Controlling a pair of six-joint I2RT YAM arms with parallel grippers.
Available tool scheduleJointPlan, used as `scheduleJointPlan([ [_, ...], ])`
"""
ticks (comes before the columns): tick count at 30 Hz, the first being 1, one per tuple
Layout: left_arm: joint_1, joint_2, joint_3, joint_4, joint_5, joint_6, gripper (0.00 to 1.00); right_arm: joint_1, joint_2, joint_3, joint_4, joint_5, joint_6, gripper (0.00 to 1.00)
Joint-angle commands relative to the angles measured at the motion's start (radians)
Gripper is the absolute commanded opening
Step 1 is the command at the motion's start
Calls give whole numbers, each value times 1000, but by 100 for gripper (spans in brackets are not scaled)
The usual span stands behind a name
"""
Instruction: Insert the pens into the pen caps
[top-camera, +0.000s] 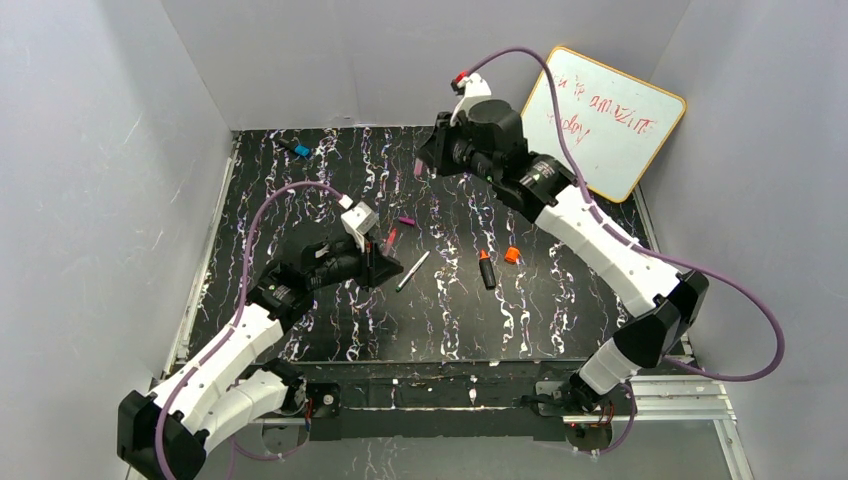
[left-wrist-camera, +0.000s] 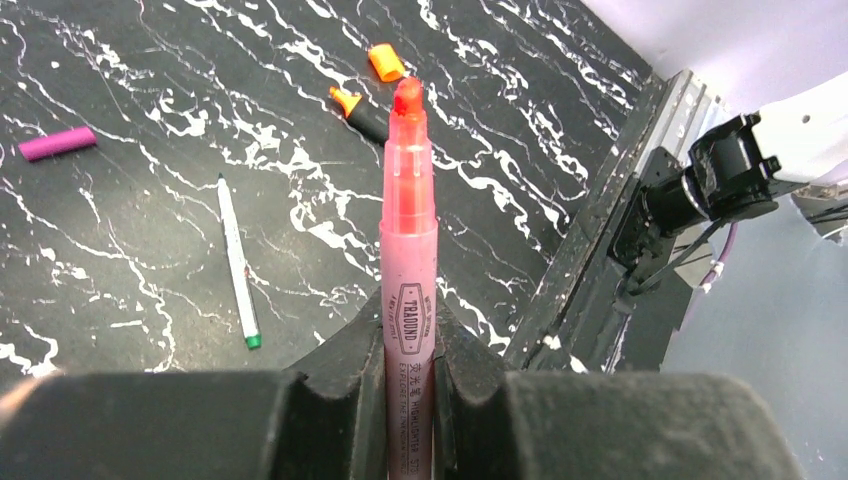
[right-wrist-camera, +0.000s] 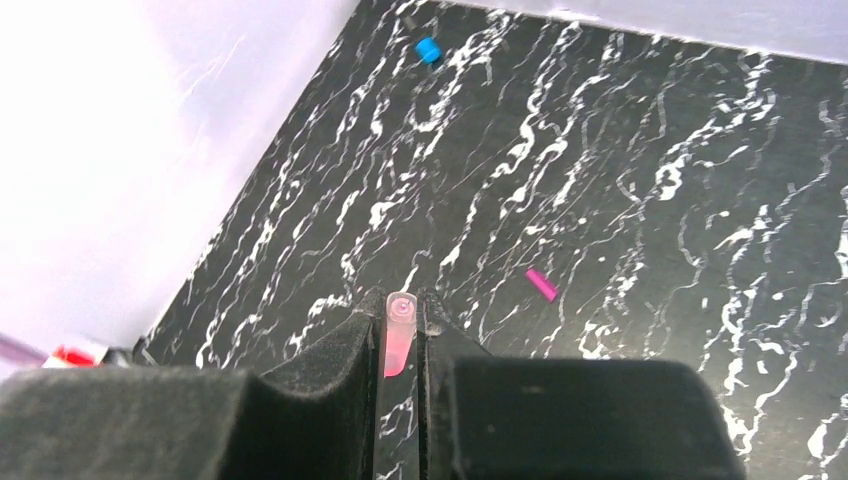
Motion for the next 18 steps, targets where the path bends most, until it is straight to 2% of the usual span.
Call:
scheduleJointPlan([
  [1,2,2,-19,134,14,-76,0,59,-48,-88,57,-18,-18,4],
  [5,2,-8,-42,211,17,-134,0,86,-83,-162,107,-30,12,4],
  [18,2,0,-59,230,19,-197,0,141,-152,-220,209,37,40,4],
])
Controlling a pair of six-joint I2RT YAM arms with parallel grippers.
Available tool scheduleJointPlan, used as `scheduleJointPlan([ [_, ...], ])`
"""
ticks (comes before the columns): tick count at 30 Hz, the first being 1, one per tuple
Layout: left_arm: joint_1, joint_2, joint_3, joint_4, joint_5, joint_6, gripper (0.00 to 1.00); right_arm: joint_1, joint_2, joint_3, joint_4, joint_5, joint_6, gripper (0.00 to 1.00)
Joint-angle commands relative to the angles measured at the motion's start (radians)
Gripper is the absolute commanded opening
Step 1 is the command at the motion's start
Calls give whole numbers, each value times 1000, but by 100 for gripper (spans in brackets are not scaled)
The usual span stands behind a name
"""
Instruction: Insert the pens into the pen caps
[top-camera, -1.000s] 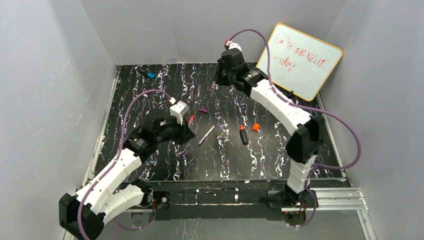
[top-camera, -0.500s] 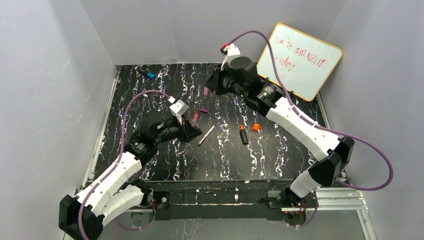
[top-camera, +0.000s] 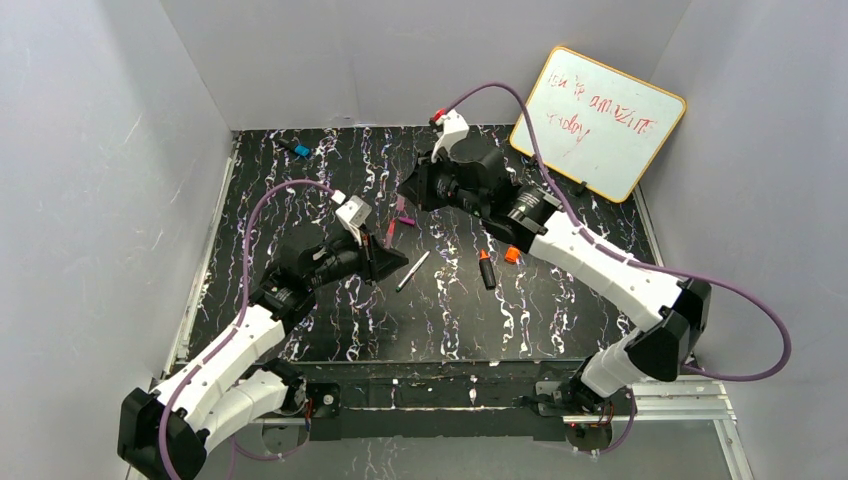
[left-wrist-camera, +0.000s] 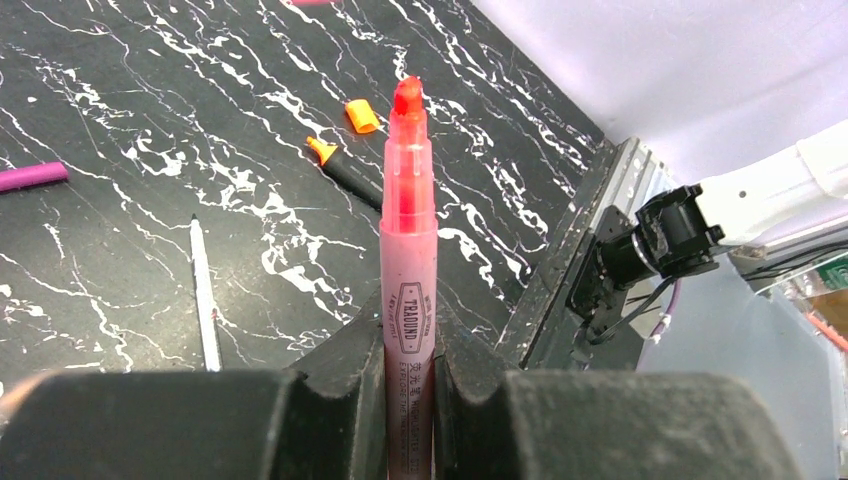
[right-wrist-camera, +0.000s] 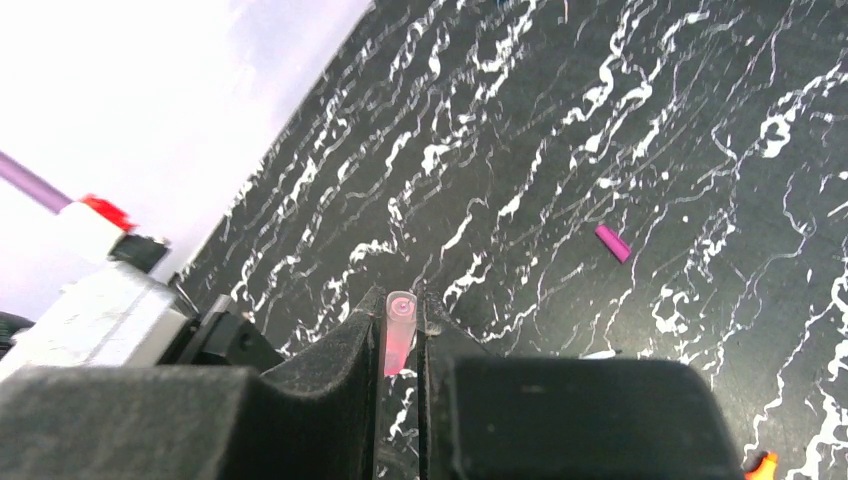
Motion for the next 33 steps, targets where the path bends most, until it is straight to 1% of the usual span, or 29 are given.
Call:
scheduleJointPlan([
  [1,2,-3,-21,57,21,-54,0,3,-85,-15,122,35,17,3],
  [10,2,-2,-47,122,24,-107,0,8,-66,-7,114,10,23,3],
  [18,2,11,-81,260,44,-210,0,17,-50,1,108,8,14,3],
  [33,2,27,-88,297,49,-233,0,31,-30,22,86,14,-7,1],
])
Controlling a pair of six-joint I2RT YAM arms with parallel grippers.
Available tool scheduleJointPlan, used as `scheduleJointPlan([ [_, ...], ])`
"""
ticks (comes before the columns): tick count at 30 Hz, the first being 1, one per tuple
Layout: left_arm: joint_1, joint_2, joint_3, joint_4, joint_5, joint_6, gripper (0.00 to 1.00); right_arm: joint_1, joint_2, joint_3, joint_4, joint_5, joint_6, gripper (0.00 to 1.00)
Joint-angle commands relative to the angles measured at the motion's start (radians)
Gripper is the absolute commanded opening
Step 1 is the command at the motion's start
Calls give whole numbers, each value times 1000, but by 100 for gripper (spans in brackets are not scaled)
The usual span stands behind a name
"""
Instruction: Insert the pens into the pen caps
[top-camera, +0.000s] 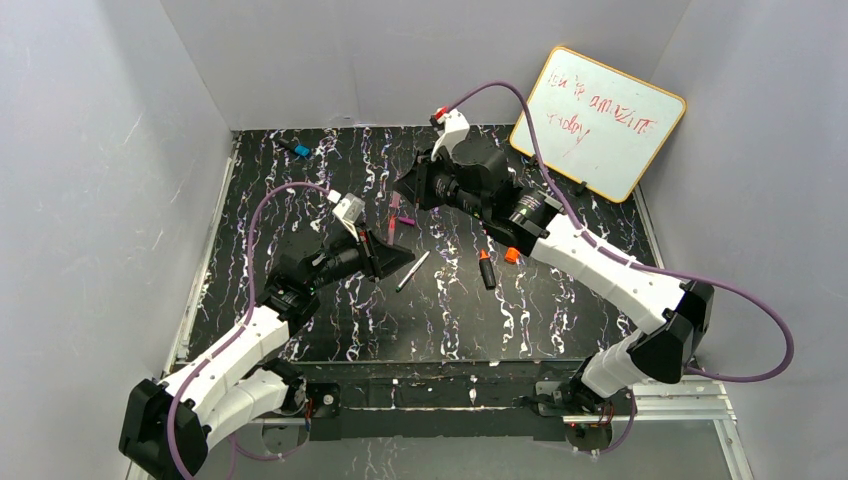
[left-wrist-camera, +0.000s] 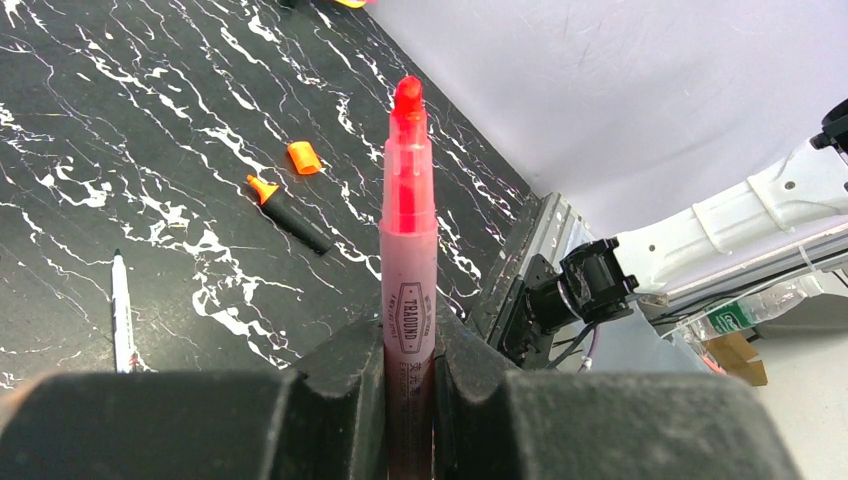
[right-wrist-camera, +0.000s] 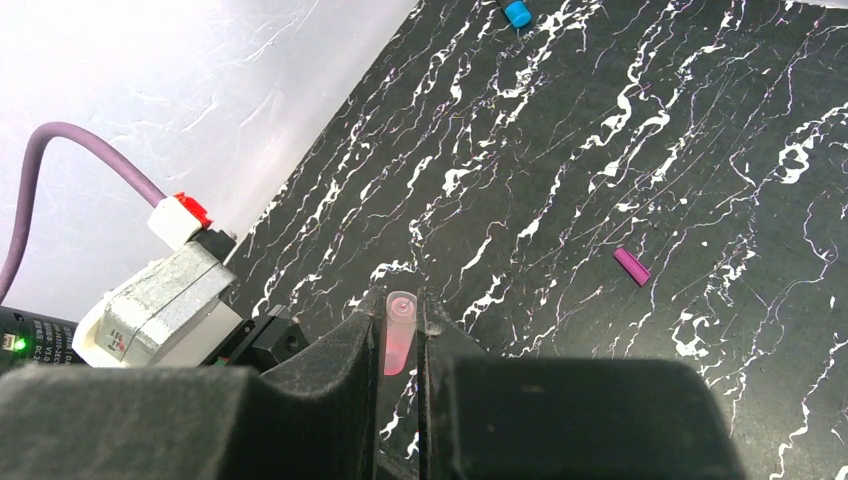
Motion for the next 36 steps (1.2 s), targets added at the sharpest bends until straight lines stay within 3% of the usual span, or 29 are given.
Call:
scheduleJointPlan([
  [1,2,1,-13,38,16,-6,0,8,-1,32,21,2,-22,1],
  [36,4,-15,11,-26,-49,37,0,41,-33,-10,-45,-62,-28,1],
])
